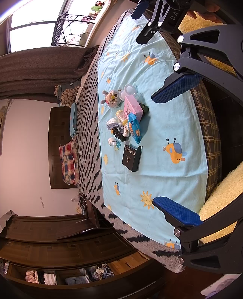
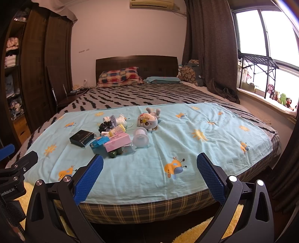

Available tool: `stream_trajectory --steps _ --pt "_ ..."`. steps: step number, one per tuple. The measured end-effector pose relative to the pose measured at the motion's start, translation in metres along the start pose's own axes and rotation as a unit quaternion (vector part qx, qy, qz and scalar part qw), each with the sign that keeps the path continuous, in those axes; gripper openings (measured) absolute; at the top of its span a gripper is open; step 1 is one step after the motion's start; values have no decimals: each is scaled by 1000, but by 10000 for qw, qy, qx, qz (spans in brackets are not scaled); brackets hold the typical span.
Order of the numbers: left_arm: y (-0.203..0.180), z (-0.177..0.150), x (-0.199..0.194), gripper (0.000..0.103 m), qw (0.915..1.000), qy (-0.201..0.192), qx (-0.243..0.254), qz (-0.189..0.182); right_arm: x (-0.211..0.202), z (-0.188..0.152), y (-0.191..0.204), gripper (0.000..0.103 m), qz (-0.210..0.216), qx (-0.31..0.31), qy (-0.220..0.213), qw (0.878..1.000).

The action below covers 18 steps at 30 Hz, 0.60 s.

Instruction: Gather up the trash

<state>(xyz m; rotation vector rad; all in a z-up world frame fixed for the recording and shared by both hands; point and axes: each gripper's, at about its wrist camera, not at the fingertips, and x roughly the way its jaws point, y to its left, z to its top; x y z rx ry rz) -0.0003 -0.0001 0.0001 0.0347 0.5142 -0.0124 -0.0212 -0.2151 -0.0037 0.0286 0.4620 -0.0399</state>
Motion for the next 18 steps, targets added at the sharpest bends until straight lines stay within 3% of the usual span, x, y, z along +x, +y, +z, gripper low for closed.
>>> stream_trajectory --steps 18 --pt "-1 4 -1 95 10000 -25 1 12 1 3 1 100 -6 -1 -5 10000"
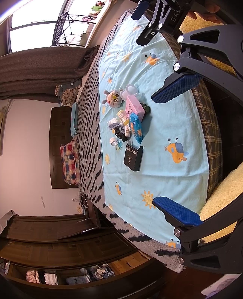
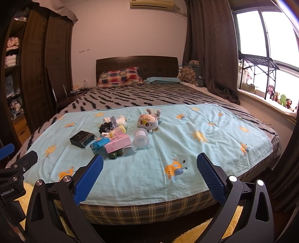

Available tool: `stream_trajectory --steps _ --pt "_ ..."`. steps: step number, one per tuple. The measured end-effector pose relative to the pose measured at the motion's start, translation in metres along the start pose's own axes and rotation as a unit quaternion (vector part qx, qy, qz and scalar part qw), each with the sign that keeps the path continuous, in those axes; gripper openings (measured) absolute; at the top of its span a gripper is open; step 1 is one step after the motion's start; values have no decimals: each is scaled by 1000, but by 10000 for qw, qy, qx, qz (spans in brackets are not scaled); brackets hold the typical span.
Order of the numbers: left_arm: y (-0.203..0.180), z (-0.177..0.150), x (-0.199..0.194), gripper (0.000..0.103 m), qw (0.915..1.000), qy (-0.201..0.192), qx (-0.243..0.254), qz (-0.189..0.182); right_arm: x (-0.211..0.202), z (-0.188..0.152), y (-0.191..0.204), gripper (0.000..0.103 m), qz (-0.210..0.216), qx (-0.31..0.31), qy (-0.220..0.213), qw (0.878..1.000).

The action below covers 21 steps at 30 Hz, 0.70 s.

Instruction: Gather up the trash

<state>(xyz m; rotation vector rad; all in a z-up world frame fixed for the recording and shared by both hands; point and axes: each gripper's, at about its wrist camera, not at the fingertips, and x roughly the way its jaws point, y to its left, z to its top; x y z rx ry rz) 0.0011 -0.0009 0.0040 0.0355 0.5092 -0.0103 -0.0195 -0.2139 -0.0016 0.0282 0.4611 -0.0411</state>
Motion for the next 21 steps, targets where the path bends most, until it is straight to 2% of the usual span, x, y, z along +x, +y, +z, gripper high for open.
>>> stream_trajectory --steps 21 --pt "6 6 -2 95 10000 -8 -10 9 4 2 0 100 -14 17 -11 10000"
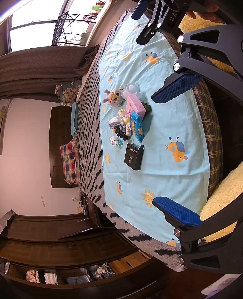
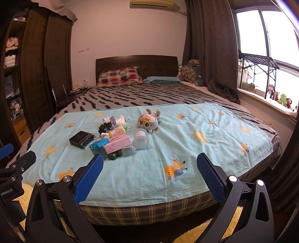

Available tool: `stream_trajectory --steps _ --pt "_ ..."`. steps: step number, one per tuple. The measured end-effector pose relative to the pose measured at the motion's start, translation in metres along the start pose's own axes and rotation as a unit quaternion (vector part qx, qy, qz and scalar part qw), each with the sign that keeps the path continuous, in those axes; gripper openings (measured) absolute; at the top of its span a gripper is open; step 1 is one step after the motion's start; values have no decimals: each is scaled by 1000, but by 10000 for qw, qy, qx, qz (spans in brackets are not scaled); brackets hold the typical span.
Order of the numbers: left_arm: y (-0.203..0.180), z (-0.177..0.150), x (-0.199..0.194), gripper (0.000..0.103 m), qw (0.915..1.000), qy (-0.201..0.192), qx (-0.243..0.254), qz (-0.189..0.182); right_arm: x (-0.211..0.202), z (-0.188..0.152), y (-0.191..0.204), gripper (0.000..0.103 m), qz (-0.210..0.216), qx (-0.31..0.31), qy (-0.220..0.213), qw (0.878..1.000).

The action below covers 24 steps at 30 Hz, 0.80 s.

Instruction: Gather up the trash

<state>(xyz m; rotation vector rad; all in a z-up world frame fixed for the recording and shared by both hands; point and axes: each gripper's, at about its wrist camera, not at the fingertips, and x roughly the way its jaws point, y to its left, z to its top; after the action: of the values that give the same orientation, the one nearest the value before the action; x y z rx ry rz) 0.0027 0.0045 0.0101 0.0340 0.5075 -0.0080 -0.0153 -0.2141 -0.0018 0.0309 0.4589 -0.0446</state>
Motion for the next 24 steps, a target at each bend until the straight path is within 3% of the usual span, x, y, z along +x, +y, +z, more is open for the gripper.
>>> stream_trajectory --steps 15,24 --pt "4 -3 8 95 9999 89 31 57 5 -2 -3 100 96 48 68 9999" --pt "9 -13 30 95 9993 245 227 164 33 -10 -9 100 188 168 322 9992"
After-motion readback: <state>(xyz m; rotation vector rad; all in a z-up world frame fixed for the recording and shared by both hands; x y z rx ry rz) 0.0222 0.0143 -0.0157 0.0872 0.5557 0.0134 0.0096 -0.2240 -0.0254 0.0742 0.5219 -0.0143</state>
